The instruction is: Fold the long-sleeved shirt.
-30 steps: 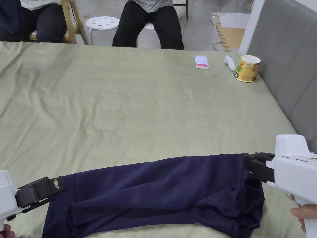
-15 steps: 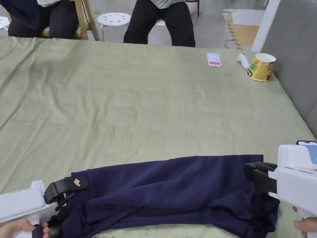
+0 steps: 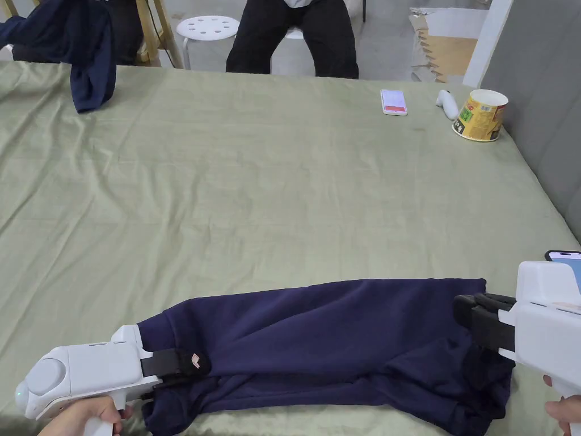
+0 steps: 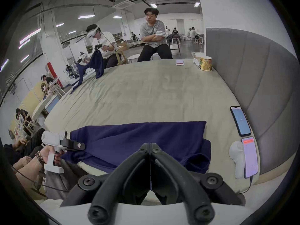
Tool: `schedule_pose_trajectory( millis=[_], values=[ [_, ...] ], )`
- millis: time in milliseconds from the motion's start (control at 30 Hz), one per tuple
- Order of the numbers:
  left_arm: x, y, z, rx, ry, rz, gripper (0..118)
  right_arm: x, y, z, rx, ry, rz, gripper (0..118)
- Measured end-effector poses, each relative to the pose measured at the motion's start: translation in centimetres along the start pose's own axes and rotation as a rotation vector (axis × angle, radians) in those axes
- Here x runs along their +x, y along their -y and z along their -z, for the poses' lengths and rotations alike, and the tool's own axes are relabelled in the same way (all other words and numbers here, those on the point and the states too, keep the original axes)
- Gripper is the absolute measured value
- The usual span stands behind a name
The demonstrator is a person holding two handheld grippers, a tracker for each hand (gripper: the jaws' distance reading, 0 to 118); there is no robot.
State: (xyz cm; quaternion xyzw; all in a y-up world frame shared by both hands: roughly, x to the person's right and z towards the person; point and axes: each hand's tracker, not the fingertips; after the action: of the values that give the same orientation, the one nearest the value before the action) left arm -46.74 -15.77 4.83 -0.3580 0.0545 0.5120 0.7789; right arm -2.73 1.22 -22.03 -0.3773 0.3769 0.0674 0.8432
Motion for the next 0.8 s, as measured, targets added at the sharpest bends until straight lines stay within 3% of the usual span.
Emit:
schedule_pose_trajectory(
  millis=[167,367,800],
  values=[
    [0.7,-1.1,-0.6,0.015,-0.041,0.060,19,0.2,0.2,-0.2,-0.008,0.003,0.003,0],
    [-0.5,-3.9,-3.7,0.073,-0.040,0.036,19,0.4,0.1,-0.6,-0.004,0.013,0.002,0],
    [-4.5,-4.9,-10.3,0.204,-0.188,0.001,19,-0.6,-0.4,0.3,0.004,-0.019,-0.015,0]
  ],
)
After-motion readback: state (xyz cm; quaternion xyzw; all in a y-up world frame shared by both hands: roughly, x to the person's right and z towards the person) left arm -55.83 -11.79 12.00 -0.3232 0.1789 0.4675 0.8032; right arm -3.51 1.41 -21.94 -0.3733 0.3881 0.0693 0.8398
